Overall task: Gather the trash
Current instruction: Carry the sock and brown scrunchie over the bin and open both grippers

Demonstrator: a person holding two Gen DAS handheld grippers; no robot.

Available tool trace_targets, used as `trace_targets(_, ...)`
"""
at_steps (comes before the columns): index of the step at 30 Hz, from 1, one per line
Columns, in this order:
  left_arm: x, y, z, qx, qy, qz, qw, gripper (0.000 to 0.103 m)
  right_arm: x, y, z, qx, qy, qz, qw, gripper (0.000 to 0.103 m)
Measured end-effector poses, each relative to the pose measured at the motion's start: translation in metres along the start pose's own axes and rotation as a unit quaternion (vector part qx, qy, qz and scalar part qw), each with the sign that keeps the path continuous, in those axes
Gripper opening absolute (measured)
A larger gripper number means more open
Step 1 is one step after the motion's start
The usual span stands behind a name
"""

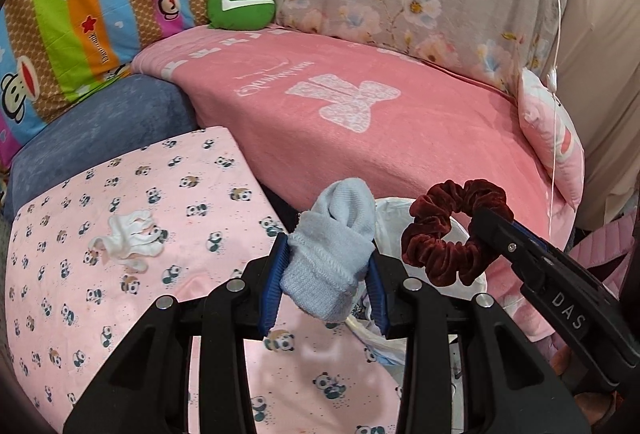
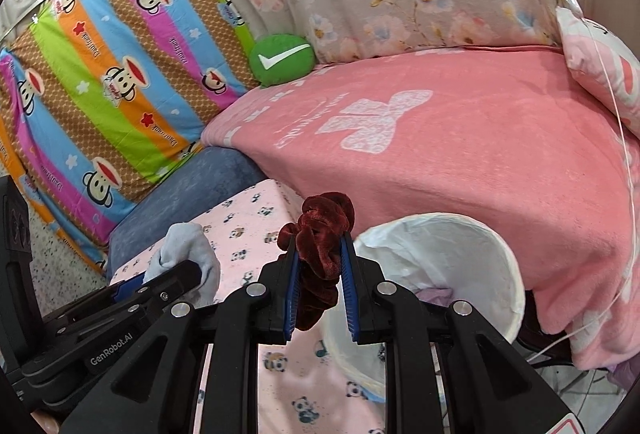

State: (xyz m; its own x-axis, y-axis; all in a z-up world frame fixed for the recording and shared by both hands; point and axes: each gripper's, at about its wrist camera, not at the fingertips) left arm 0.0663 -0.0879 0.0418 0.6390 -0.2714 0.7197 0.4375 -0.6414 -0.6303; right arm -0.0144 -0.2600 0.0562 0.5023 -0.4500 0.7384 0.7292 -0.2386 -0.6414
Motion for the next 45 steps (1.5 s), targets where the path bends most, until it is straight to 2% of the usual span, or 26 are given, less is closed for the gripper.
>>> trace_targets(13, 0.002, 0.033, -0.033, -0.015, 0.024, 0.030, 0.9992, 0.035, -0.006, 0.016, -0.055, -0.025, 0.035, 0.013, 0.999, 0.019)
trace_targets(32, 0.003, 0.066, -0.053, -0.035, 0.035, 0.060, 0.9970, 0.038, -0.010, 0.037, -0.079, -0.042, 0.049, 0.033, 0.997, 0.020)
trace_targets(35, 0.006, 0.069, -0.053, -0.038, 0.029, 0.059, 0.9971, 0.046, -0.009, 0.041, -0.080, -0.045, 0.049, 0.036, 0.997, 0.021)
trace_targets(40, 0.010, 0.065, -0.050, -0.029, 0.023, 0.038, 0.9986, 0.077, -0.011, 0.046, -0.078, -0.055, 0.051, 0.039, 0.996, 0.026)
trace_targets(45, 0.011, 0.063, -0.039, -0.026, 0.004, 0.037, 0.9990, 0.077, -0.013, 0.048, -0.077, -0.056, 0.047, 0.037, 0.997, 0.031)
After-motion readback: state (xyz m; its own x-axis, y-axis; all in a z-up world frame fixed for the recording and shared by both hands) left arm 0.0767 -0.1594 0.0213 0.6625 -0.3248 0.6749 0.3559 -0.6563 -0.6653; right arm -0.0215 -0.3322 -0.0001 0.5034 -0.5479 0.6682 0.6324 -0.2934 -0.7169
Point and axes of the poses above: each gripper's, at about its wrist camera, not at the fingertips, and y roughly the way its jaws point, z to its left, x to its top, and after that the axes turned 14 degrees about -x, right-handed
